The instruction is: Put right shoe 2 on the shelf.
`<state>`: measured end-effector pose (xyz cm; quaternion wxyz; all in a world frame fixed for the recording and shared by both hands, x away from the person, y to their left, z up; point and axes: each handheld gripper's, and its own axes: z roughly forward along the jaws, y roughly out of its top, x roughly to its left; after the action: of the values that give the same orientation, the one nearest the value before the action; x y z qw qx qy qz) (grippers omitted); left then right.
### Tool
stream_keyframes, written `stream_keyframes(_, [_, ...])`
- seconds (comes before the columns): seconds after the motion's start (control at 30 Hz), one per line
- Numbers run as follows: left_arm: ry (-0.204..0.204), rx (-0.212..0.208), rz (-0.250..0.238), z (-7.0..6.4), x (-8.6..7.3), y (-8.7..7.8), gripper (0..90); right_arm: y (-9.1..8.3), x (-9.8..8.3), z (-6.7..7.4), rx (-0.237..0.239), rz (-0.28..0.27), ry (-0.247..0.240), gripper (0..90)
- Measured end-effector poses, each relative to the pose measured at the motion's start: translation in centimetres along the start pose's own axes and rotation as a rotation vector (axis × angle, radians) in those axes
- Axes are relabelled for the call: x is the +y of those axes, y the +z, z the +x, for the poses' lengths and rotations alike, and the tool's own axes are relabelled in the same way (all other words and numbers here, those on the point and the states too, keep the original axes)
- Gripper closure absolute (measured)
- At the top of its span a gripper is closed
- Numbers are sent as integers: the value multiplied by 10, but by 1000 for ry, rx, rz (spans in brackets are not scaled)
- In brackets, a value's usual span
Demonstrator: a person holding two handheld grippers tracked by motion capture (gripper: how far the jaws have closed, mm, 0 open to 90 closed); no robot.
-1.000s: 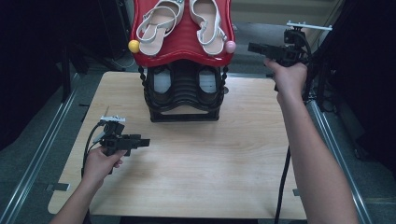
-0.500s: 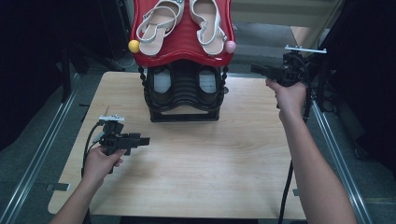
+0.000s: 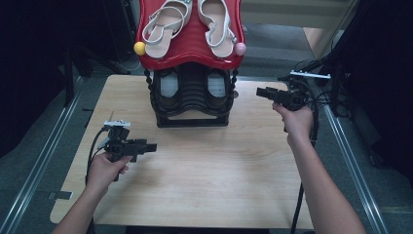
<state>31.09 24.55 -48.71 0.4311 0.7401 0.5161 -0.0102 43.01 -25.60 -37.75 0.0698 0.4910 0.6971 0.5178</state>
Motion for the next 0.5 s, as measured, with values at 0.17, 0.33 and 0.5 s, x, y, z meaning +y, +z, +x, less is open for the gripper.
stream_keyframes(0.17, [-2, -2, 0, 0, 0, 1, 352, 1, -12, 3, 12, -2, 0, 486])
stream_keyframes(0.33, [5, 1, 4, -1, 0, 2, 347, 2, -29, 4, 15, 2, -18, 487])
stream_keyframes(0.5, [3, -5, 7, -2, 0, 3, 336, 3, -47, 5, 31, 8, -10, 487])
